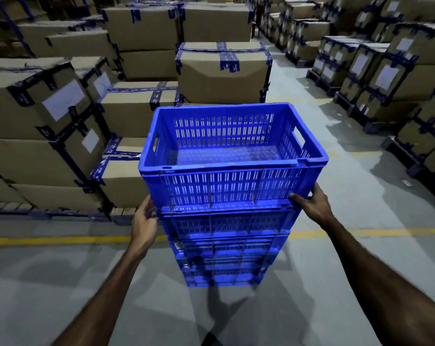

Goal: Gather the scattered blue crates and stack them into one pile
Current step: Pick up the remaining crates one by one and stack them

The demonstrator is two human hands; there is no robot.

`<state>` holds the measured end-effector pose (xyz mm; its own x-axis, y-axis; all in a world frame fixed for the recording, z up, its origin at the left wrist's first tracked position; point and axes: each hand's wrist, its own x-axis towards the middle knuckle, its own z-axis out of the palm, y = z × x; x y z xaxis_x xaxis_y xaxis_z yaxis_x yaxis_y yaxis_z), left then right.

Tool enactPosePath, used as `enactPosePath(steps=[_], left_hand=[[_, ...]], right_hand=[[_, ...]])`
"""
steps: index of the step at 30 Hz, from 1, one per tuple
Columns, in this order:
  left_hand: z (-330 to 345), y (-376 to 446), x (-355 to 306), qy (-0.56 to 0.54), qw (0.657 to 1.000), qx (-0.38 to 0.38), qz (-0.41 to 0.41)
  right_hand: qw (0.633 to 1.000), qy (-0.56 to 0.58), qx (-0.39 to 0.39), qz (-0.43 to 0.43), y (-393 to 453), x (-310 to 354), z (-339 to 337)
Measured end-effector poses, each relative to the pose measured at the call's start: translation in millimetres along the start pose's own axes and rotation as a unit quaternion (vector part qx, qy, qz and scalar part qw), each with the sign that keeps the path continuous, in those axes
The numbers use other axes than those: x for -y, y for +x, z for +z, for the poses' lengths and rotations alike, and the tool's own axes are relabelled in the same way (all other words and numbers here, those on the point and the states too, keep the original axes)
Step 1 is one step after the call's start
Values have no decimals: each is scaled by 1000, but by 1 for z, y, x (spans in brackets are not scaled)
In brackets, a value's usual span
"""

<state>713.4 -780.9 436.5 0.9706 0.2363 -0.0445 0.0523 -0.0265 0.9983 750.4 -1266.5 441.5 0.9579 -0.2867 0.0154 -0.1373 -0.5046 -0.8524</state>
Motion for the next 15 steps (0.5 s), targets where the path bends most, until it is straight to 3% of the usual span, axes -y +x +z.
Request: enactPosePath(steps=[4,15], left_hand=[[4,-14,-10,28,999,12,37],[0,-24,-22,58,997,32,29]], right_hand=[[1000,7,-1,0,-1,6,-1],[1000,3,-9,16,-9,12,-1]])
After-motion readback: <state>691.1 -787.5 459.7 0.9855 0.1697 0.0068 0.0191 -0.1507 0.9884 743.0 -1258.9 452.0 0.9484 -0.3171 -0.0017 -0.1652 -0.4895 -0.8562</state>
